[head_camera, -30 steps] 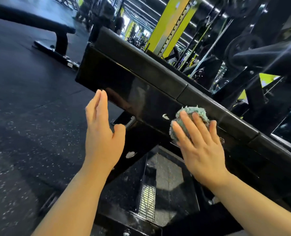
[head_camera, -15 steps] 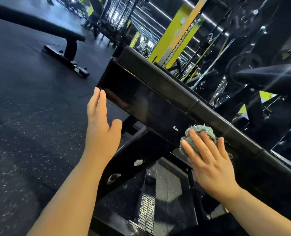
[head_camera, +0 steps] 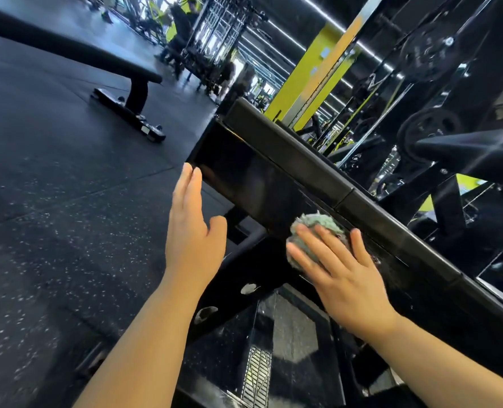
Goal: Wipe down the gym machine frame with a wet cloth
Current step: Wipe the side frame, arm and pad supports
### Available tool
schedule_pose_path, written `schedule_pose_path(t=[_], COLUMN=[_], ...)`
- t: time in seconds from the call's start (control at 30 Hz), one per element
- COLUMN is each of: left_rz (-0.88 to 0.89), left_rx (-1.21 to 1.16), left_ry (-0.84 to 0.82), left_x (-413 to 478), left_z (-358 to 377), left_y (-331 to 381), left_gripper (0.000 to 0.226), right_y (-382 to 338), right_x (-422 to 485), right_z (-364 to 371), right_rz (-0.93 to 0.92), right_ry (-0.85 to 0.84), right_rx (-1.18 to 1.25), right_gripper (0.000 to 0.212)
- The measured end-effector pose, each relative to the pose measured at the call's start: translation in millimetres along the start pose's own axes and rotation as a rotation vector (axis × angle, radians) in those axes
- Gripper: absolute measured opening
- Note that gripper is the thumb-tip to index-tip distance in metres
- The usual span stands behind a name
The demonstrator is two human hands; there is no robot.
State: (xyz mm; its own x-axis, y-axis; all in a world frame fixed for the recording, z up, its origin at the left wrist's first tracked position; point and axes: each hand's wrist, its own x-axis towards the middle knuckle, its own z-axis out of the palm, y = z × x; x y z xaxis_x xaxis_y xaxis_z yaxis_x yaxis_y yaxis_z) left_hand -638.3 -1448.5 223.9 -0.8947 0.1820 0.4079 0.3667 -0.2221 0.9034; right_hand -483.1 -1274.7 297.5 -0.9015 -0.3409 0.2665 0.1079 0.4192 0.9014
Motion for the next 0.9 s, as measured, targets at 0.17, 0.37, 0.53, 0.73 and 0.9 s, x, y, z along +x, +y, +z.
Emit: schedule_pose_path(t=[0.17, 0.37, 0.53, 0.73, 0.9], left_rz=[0.023, 0.004, 0.060, 0.297, 0.269], left_rx=[0.097, -0.024, 0.130, 0.308, 0.087], left_ry=[-0.086, 0.032, 0.043, -0.010, 0.051], left_x=[1, 1, -5, -28, -40], left_z=[3, 6, 15, 47, 60], left_y=[1, 3, 7, 4, 20], left_gripper=[0.076, 0.077, 0.071, 0.061, 0.055], right_y=[1, -45, -22, 2, -33], right_x=[19, 161, 71, -70, 48], right_z=[-8, -16, -2, -2, -7], right_rz=[0.045, 0.019, 0.025, 0.234, 0.264], right_ry=[0.007, 0.168, 0.091, -0.063, 0.114], right_rx=[0.040, 0.142, 0.126, 0.081, 0.241], right_gripper=[0.084, 0.061, 0.063, 0.062, 0.055])
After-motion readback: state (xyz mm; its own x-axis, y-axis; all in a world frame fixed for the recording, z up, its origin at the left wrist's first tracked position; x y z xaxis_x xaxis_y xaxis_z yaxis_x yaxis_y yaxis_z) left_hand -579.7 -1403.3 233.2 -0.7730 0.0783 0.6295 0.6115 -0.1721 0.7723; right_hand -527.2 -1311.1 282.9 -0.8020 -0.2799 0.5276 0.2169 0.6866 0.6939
